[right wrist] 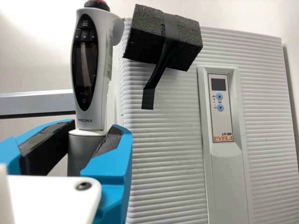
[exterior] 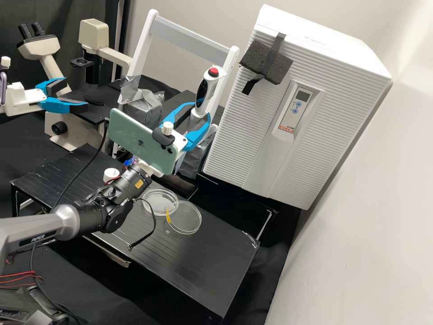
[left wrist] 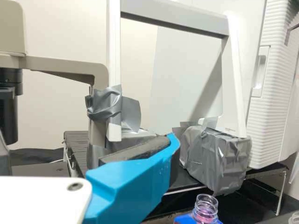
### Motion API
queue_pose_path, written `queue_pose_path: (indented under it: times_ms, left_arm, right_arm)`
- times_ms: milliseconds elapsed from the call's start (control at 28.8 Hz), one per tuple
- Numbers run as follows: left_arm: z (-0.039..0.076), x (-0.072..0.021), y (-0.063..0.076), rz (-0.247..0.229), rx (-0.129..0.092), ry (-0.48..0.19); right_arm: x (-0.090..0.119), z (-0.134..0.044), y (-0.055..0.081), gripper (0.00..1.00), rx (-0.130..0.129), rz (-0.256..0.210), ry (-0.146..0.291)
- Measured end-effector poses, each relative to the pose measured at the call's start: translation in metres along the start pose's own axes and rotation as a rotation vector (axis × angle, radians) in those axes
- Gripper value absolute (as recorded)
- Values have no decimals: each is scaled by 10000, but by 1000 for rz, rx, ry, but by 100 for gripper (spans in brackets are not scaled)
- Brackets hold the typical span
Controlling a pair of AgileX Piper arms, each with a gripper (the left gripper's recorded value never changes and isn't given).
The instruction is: Use the pipette
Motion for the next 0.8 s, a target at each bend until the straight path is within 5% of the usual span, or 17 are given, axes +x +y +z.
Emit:
queue_pose_path:
  times_ms: [104, 208, 312, 381, 520, 797]
  left_arm:
    - [0, 0, 0, 0, 0, 0]
    - [11, 1, -4, -1, -1, -4]
    - [30, 3, -11, -4, -2, -10]
    - [48, 5, -18, -6, -3, -16]
    - [85, 8, -32, -10, -6, -29]
    - [124, 11, -47, -15, -8, -42]
  right_arm:
    - [0, 0, 0, 0, 37, 0, 0]
    - [0, -2, -3, 0, 102, -3, 2]
    - [0, -20, -27, 0, 193, -21, 13]
    - [0, -39, -48, 0, 218, -33, 22]
    - [-1, -63, -71, 0, 226, -59, 44]
    - [-31, -113, -2, 0, 228, -26, 83]
